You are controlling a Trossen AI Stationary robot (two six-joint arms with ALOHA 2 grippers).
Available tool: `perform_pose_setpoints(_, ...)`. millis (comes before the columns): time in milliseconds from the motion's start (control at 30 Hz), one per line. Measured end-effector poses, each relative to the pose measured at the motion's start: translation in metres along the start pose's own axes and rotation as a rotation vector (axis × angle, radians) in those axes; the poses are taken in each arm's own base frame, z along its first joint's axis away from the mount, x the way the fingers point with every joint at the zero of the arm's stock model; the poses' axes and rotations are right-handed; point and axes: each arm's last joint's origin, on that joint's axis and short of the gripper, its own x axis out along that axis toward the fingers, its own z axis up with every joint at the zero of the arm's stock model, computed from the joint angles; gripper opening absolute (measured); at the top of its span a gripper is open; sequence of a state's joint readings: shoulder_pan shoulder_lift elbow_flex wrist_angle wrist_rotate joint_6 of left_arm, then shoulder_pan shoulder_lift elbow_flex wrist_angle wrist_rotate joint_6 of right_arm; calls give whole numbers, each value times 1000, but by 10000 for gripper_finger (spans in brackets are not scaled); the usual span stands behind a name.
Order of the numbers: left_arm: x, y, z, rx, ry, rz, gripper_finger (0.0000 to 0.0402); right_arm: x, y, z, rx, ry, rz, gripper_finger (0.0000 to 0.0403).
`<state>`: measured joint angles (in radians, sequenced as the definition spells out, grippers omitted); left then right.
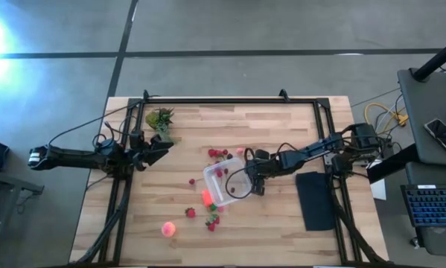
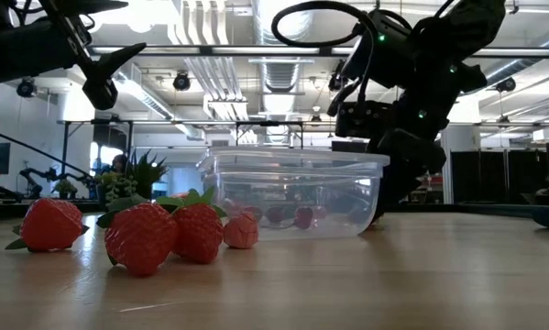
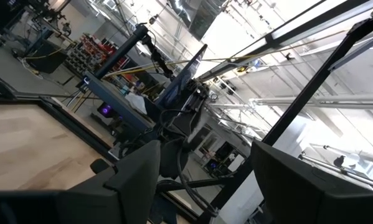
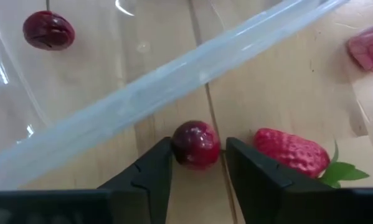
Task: Pick and placing Produce into tupperware
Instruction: Put the cherry into the transparent container, then put the strawberry into the transparent container
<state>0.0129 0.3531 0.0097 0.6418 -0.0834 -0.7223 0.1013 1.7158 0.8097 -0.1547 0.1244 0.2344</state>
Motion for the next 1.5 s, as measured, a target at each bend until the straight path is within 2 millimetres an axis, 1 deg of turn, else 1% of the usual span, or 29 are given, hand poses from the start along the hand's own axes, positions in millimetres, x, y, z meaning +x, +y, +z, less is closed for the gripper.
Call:
perform_pose_setpoints(233,0,0,0,2,0,0,238,-3,-1,2,2,-22,-29,114)
perform_pose_setpoints(433,0,0,0,2,0,0,238,-8,-2,7,48,-36,-29,77)
perform_pose_setpoints(533,0,0,0,2,0,0,238,-13,-2,8,73,-40,-34,61)
perform_pose_setpoints(633,0,0,0,2,-1,0,238,-20,-4,7,87,-35,-64,56)
perform_pose_setpoints(733,0,0,0,2,-2,0,238,-33,-7,9,107,-61,-109,57)
perform_pose_setpoints(833,0,0,0,2,-2,0,238,-54,-10,13,132,-120,-137,58)
perform_pose_setpoints(933,0,0,0,4,-1,0,238,-77,-10,24,137,-202,-108,59)
perform_pose_setpoints(1033,0,0,0,4,-1,0,238,-90,-6,38,88,-240,-18,59)
perform_pose_setpoints(1100,0,0,0,5,0,1,238,-90,-2,48,49,-229,33,59)
perform_pose_setpoints(1167,0,0,0,5,0,1,238,-83,2,57,17,-197,66,59)
perform_pose_setpoints(1267,0,0,0,5,0,1,238,-67,9,69,1,-154,125,66)
perform_pose_setpoints(1333,0,0,0,5,0,1,238,-56,14,76,-14,-130,149,81)
perform_pose_setpoints(1400,0,0,0,-2,1,1,238,-48,19,81,-38,-102,158,104)
perform_pose_setpoints(1500,0,0,0,-4,0,0,238,-46,20,85,-69,-65,147,148)
